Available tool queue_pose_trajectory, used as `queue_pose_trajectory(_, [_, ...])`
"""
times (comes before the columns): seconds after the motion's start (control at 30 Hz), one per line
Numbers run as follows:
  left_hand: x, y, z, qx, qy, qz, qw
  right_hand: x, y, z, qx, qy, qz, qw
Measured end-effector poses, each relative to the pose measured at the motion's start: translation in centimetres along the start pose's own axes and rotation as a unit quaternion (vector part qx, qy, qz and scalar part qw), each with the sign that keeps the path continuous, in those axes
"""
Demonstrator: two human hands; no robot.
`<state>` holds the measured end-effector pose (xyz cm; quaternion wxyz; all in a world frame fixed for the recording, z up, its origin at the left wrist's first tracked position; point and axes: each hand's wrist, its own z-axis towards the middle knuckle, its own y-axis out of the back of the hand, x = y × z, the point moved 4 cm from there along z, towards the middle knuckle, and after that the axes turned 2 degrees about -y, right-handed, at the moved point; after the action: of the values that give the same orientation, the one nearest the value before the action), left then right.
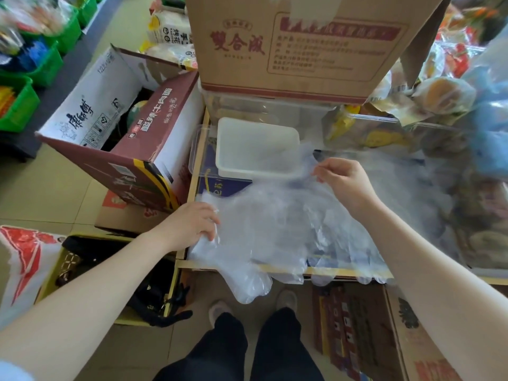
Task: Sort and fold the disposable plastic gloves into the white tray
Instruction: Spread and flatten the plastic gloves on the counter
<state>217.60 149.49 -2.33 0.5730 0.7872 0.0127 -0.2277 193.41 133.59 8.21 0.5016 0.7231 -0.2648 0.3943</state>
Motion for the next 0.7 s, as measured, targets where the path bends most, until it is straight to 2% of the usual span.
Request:
queue_pose_trajectory(0.1, [0.1, -0.7, 0.0, 0.062, 0.036, 0.0, 0.997, 2.3, -0.5, -0.6, 0.081, 0.02, 0.057, 0.995])
queue_pose_trajectory(0.17, [-0.2, -0.9, -0.3, 0.111, 0.048, 0.025, 0.992, 3.4, -1.0, -0.9, 0.172, 0.009, 0.095, 0.981])
queue_pose_trajectory(0.2, [-0.4, -0.6, -0.5, 0.11, 0.056, 0.022, 0.992, 3.8, -1.2, -1.1, 0.22, -0.003, 0.108, 0.969])
queue_pose_trajectory(0.23, [-0.6, 0.1, -0.4, 0.081, 0.071, -0.007, 0.994, 4.1, -1.6, -1.2, 0.268, -0.018, 0.12, 0.956])
queue_pose_trajectory(0.27, [-0.8, 1.2, -0.4, 0.008, 0.102, -0.076, 0.992, 4.2, -2.0, -1.3, 0.312, -0.03, 0.128, 0.941])
queue_pose_trajectory(0.3, [-1.2, 2.7, -0.4, -0.078, 0.133, -0.176, 0.972, 4.2, -2.4, -1.4, 0.348, -0.038, 0.126, 0.928])
queue_pose_trajectory(0.33, [-1.7, 4.2, -0.3, -0.149, 0.145, -0.283, 0.936, 4.3, -2.9, -1.5, 0.379, -0.039, 0.114, 0.917])
queue_pose_trajectory(0.37, [-2.5, 5.8, -0.1, -0.18, 0.14, -0.38, 0.896, 4.3, -3.3, -1.8, 0.409, -0.038, 0.099, 0.907])
queue_pose_trajectory(0.4, [-3.5, 7.0, 0.2, -0.17, 0.123, -0.467, 0.859, 4.4, -3.8, -2.0, 0.433, -0.036, 0.086, 0.896])
queue_pose_trajectory(0.43, [-4.6, 8.0, 0.6, -0.147, 0.102, -0.527, 0.831, 4.6, -4.2, -2.2, 0.45, -0.034, 0.077, 0.889])
queue_pose_trajectory(0.47, [-5.6, 8.7, 0.8, -0.113, 0.086, -0.555, 0.819, 4.8, -4.5, -2.4, 0.457, -0.032, 0.07, 0.886])
queue_pose_trajectory(0.57, [-6.7, 9.6, 1.4, -0.053, 0.057, -0.574, 0.815, 5.4, -4.7, -2.3, 0.433, -0.028, 0.04, 0.9])
queue_pose_trajectory(0.63, [-6.6, 9.6, 1.3, -0.087, 0.085, -0.578, 0.807, 5.1, -4.2, -1.9, 0.412, -0.031, 0.012, 0.91])
queue_pose_trajectory(0.7, [-5.9, 9.2, 1.2, -0.122, 0.116, -0.557, 0.813, 4.1, -3.4, -1.4, 0.398, -0.041, -0.02, 0.916])
